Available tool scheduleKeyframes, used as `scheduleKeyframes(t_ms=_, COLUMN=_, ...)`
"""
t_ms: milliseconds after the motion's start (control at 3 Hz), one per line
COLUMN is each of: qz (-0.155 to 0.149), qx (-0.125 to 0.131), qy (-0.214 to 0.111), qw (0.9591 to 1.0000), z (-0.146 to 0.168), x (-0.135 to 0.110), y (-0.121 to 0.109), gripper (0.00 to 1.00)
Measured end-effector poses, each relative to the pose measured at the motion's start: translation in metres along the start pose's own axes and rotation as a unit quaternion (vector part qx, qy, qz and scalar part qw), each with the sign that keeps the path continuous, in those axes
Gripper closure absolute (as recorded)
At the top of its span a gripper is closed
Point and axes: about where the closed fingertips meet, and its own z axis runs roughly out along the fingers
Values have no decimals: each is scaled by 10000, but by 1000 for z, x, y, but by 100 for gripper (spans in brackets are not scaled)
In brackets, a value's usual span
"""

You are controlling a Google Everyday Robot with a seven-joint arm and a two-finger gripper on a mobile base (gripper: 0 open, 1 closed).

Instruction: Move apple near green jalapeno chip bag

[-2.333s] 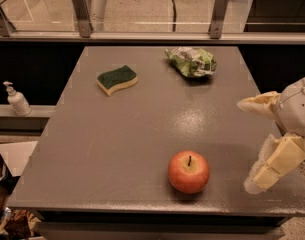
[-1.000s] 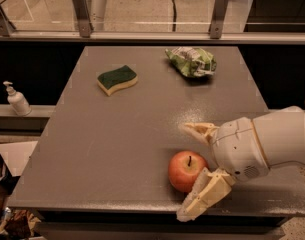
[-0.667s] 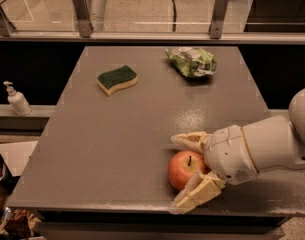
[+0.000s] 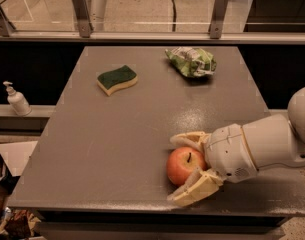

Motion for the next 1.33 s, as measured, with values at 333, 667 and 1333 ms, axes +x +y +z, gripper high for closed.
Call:
scheduleKeyframes(t_ms=333, qz=2, qx=230, qy=-135, qw=9996, z=-18, x=-1, y=-25, gripper=88)
scheduleKeyframes(t_ms=667, qz=53, qx=484, qy=-194, qw=9986, z=-43, x=-2, y=-54, gripper=100)
scheduleKeyframes(t_ms=1333, qz=275, qx=1120, qy=151, qw=9932, z=-83, x=4, y=-132, gripper=100)
